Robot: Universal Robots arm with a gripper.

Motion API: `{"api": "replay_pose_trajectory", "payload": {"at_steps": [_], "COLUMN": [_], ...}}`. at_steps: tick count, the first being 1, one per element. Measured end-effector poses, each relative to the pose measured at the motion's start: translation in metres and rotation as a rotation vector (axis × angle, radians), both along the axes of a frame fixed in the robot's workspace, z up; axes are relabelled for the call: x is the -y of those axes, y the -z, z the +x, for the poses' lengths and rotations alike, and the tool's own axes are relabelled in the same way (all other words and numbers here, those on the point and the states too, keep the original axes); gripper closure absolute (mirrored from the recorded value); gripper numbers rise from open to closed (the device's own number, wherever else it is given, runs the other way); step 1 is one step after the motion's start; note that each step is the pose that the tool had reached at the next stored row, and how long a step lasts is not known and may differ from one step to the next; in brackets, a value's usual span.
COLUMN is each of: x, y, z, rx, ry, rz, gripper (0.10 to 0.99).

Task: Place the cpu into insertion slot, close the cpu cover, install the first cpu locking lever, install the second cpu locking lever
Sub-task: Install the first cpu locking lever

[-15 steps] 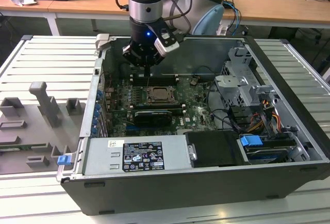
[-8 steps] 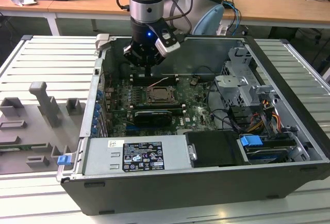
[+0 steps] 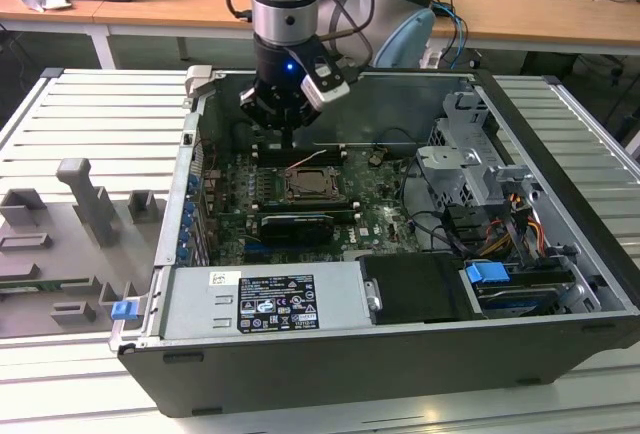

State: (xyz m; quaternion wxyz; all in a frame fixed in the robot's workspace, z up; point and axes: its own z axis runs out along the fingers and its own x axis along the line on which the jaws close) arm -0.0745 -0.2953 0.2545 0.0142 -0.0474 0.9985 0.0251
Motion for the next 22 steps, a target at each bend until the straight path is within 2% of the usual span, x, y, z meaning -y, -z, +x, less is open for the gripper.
{"api": "replay_pose_trajectory", "payload": {"at_steps": [2, 3, 5, 10, 22], "x": [0.0001, 0.0003, -0.0002, -0.0006, -0.0110], "y": [0.0013, 0.0038, 0.0106, 0.0196, 0.0272], "z": [0.0008, 0.0046, 0.0134, 0.0189, 0.0333], "rx": [-0.0002, -0.0002, -0.0004, 0.0005, 0.0006], "ry": [0.009, 0.015, 0.014, 0.003, -0.005], "rz": [0.010, 0.032, 0.032, 0.032, 0.032], "gripper": [0.980, 0.980, 0.980, 0.980, 0.980]}}
